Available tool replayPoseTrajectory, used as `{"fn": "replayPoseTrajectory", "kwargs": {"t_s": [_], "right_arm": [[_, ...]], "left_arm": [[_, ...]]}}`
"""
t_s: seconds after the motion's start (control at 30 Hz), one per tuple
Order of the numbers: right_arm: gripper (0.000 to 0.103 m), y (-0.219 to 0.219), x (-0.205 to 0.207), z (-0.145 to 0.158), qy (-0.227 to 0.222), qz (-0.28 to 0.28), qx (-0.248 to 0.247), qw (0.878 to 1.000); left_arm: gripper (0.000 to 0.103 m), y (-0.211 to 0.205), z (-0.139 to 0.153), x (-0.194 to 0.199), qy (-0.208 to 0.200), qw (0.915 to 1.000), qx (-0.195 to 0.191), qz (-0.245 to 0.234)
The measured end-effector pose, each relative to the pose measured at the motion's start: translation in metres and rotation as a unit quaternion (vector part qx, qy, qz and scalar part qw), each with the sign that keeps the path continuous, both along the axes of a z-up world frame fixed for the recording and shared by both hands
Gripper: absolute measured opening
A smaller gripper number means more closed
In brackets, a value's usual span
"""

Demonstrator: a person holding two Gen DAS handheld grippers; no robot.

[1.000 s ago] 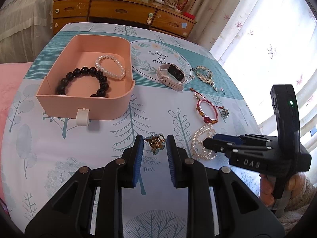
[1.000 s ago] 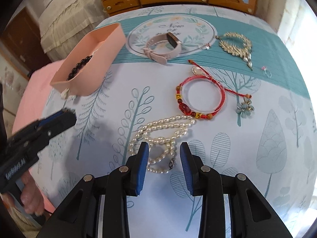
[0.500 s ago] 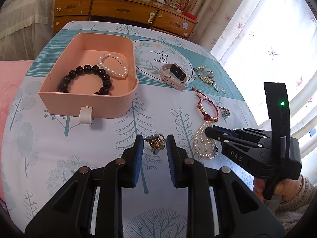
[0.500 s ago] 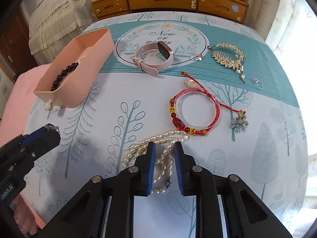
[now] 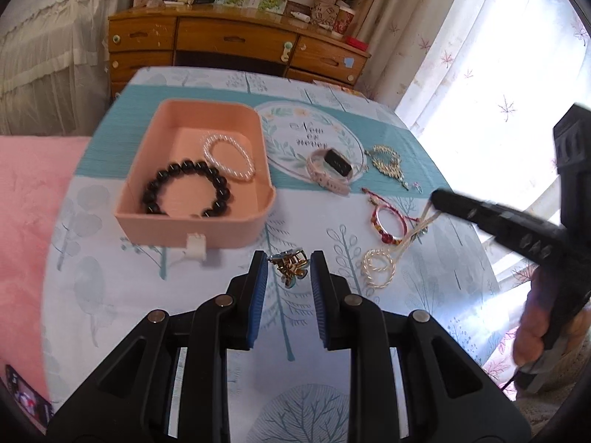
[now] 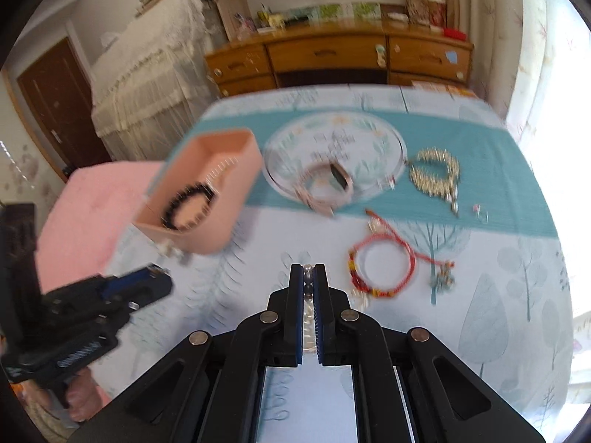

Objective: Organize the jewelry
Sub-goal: 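Lift the necklace and charm into the pink box and open both tools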

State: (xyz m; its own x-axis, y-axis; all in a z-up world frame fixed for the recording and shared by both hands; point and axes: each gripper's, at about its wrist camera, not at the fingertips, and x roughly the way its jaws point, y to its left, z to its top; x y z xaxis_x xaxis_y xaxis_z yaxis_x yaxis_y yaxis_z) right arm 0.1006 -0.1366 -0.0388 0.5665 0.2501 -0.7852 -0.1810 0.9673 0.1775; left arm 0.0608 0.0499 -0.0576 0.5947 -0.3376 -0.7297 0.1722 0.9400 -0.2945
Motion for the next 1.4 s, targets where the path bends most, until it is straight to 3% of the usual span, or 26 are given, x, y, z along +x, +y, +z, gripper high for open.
{"fn": "replayPoseTrajectory", "kwargs": {"t_s": [0.2,0.47,0.73,1.0,1.23,1.37,1.4], "right_arm": [[0.005,0.014,0.007,0.079,-0.087,0.024,0.026,0.996],[0.005,0.048,0.030,0.162,-0.162,0.056,0.059,0.983],[0.005,0.099,0.060,0.214,-0.200,0.088,0.080,0.972],[0.005,0.155,0.114,0.203,-0.171,0.105,0.075,0.977],[0.005,0.189,0.177,0.136,-0.117,0.112,0.066,0.985],[0.005,0.204,0.216,0.092,-0.083,0.113,0.056,0.989],[0.005,0.205,0.221,0.081,-0.076,0.113,0.054,0.989]], "left_arm": [[0.021,0.020,0.043,0.011,-0.029,0.9988,0.031,0.025],[0.021,0.048,0.104,0.037,-0.071,0.9927,0.072,0.065],[0.021,0.052,0.111,0.069,-0.063,0.9921,0.085,0.068],[0.021,0.051,0.062,0.100,-0.018,0.9953,0.069,0.066],[0.022,0.053,0.009,0.117,0.032,0.9953,0.064,0.065],[0.023,0.056,-0.004,0.118,0.042,0.9946,0.061,0.073],[0.027,0.057,-0.005,0.118,0.042,0.9948,0.057,0.074]]}}
